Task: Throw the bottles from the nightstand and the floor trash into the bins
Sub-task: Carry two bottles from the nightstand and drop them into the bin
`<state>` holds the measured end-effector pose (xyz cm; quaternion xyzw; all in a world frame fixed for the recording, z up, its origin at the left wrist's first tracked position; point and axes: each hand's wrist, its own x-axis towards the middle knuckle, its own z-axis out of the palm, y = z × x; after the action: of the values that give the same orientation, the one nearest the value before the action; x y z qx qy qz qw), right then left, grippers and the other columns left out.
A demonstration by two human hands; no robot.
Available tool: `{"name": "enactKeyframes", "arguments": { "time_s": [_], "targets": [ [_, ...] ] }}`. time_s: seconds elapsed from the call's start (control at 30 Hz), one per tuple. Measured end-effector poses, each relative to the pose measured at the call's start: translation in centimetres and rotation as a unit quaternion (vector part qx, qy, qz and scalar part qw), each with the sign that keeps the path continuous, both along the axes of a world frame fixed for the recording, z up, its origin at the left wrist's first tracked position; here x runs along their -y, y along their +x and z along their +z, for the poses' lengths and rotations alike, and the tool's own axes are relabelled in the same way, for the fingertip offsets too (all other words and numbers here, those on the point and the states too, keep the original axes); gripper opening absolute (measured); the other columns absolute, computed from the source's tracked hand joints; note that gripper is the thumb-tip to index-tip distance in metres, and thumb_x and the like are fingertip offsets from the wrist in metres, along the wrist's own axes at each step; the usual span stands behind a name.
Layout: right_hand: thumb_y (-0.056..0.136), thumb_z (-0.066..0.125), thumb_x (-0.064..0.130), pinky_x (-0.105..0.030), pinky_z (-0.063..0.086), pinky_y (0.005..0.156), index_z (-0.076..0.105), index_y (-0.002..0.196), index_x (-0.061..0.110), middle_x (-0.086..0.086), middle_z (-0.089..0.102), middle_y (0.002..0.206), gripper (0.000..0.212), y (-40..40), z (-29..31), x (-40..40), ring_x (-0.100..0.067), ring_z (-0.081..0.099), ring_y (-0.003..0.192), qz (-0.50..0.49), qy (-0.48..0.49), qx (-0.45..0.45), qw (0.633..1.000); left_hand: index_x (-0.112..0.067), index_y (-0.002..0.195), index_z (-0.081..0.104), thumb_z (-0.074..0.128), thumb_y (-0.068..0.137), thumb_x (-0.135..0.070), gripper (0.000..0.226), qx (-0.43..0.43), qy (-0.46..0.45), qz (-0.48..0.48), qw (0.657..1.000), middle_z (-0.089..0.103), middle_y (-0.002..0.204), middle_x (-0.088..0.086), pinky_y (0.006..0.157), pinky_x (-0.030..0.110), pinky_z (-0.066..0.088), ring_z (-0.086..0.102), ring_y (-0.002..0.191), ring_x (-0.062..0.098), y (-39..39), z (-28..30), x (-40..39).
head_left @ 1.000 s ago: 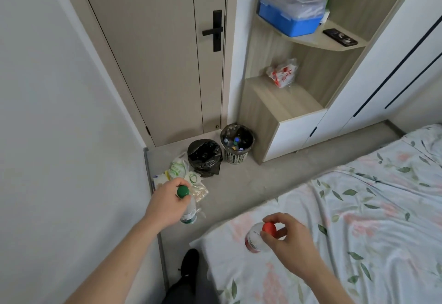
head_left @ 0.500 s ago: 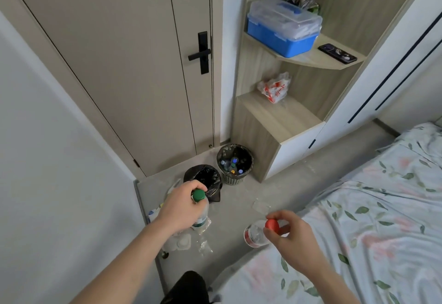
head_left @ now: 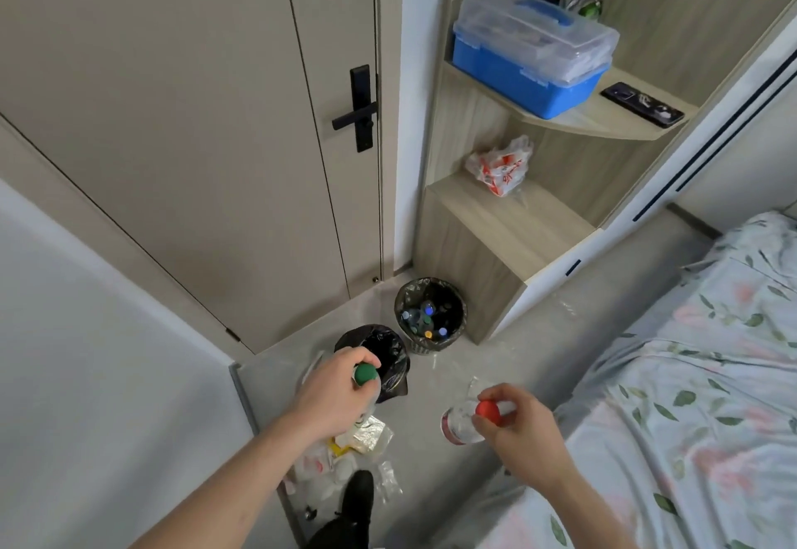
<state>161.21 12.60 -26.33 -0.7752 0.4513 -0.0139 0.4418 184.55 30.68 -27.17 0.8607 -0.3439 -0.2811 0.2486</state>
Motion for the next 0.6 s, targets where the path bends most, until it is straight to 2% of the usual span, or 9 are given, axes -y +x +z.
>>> {"name": "enactKeyframes", "arguments": {
  "time_s": [0.03,0.13,0.23,0.3,0.4,0.6],
  "targets": [
    [0.081,0.076,0.028,-0.026,0.057,0.064,0.067,0.091,0.037,0.014,0.071,0.093,0.016,1.5,0.1,0.1,-0.004,0.068,0.066,-0.001,0.0,0.0,1.0,-0.047,0.106,0.059,0.058,0.087,-0.044,0.019,0.005,-0.006,-0.002,1.0,0.063,0.095,-0.021,0.065,0.028,0.045,0.054,0.055,0.001,1.3,0.2,0.5],
    [0.082,0.075,0.028,-0.022,0.051,0.06,0.066,0.091,0.037,0.011,0.072,0.089,0.016,5.0,0.4,0.9,-0.006,0.064,0.059,-0.009,0.007,0.006,1.0,-0.045,0.107,0.059,0.059,0.089,-0.042,0.018,0.008,-0.019,-0.008,1.0,0.06,0.087,-0.02,0.064,0.028,0.044,0.051,0.054,-0.001,4.5,0.3,1.9],
    [0.081,0.074,0.033,-0.026,0.054,0.063,0.065,0.093,0.039,0.014,0.071,0.091,0.016,6.7,0.9,2.2,-0.009,0.067,0.068,-0.031,-0.001,0.005,1.0,-0.049,0.108,0.056,0.056,0.09,-0.046,0.018,-0.003,-0.019,-0.028,0.999,0.06,0.104,-0.026,0.071,0.03,0.053,0.057,0.064,0.001,6.3,-0.3,3.7],
    [0.083,0.073,0.034,-0.026,0.055,0.059,0.064,0.093,0.039,0.014,0.071,0.091,0.016,7.0,1.3,3.3,-0.01,0.067,0.066,-0.039,-0.008,0.0,0.999,-0.048,0.108,0.056,0.057,0.092,-0.045,0.017,-0.005,-0.022,-0.043,0.999,0.057,0.111,-0.027,0.078,0.033,0.055,0.061,0.074,0.003,7.0,-0.6,5.4],
    [0.084,0.072,0.031,-0.024,0.054,0.057,0.064,0.093,0.037,0.01,0.071,0.089,0.013,7.0,1.7,5.2,-0.009,0.068,0.06,-0.054,-0.016,-0.007,0.998,-0.043,0.106,0.058,0.06,0.095,-0.037,0.013,-0.014,-0.029,-0.064,0.997,0.056,0.113,-0.024,0.082,0.034,0.054,0.062,0.082,0.006,7.7,-1.0,8.1],
    [0.083,0.073,0.031,-0.019,0.051,0.062,0.066,0.092,0.036,0.016,0.07,0.098,0.013,8.2,0.3,11.3,0.0,0.069,0.07,-0.054,-0.008,-0.034,0.998,-0.043,0.108,0.058,0.06,0.096,-0.029,0.019,-0.026,-0.02,-0.065,0.997,0.053,0.114,-0.023,0.086,0.032,0.052,0.063,0.086,0.008,9.0,-2.9,13.6]
  ]
}}
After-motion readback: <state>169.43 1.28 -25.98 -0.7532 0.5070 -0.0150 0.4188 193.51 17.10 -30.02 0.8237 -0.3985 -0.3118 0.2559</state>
